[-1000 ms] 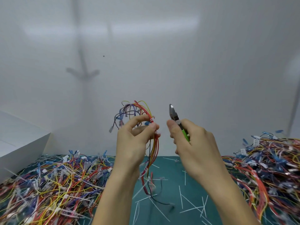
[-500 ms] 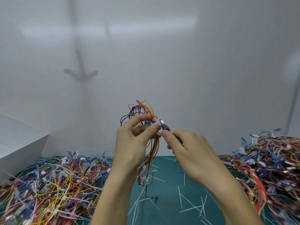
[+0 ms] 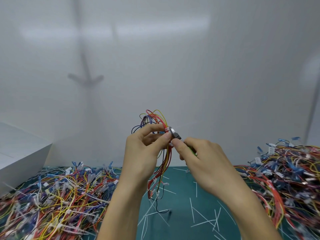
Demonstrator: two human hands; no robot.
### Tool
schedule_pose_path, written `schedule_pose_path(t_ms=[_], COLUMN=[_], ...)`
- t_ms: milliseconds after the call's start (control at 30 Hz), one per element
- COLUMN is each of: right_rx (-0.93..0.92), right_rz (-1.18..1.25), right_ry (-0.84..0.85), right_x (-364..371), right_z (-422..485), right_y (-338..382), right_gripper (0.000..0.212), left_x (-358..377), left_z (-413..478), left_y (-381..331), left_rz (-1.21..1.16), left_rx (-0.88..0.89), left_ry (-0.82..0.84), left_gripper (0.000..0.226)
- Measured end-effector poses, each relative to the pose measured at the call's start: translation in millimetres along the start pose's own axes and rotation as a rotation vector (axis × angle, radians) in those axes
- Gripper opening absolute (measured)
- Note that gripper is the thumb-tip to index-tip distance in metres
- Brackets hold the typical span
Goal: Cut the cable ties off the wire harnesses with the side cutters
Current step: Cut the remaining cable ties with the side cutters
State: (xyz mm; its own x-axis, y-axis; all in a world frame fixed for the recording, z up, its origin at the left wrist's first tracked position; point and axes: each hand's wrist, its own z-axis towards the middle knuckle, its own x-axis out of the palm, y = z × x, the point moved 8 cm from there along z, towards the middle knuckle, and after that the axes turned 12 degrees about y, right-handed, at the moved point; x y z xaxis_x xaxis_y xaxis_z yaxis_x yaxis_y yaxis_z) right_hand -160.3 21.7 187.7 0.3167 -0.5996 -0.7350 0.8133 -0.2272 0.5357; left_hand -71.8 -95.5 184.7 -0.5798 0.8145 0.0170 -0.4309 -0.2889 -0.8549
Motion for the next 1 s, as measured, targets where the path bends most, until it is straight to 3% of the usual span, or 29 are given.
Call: schedule_pose_path(t_ms=[567, 1000], right_rx=[-0.043, -0.082], right_rz=[-0.053, -0.230], right_ry=[0.006, -0.061], right_x=[0.8, -2.5], right_z=[0.3, -0.7], right_y=[3.7, 4.2], right_gripper=[0.052, 0.049], left_x=[-4.6, -7.4], left_z=[1.0, 2.8], left_y=[18.6, 16.7], left_rz=[-0.164, -0.085], left_rx=[-0.169, -0.148], left_ry=[-0.038, -0.023], left_gripper=[0.010, 0.013])
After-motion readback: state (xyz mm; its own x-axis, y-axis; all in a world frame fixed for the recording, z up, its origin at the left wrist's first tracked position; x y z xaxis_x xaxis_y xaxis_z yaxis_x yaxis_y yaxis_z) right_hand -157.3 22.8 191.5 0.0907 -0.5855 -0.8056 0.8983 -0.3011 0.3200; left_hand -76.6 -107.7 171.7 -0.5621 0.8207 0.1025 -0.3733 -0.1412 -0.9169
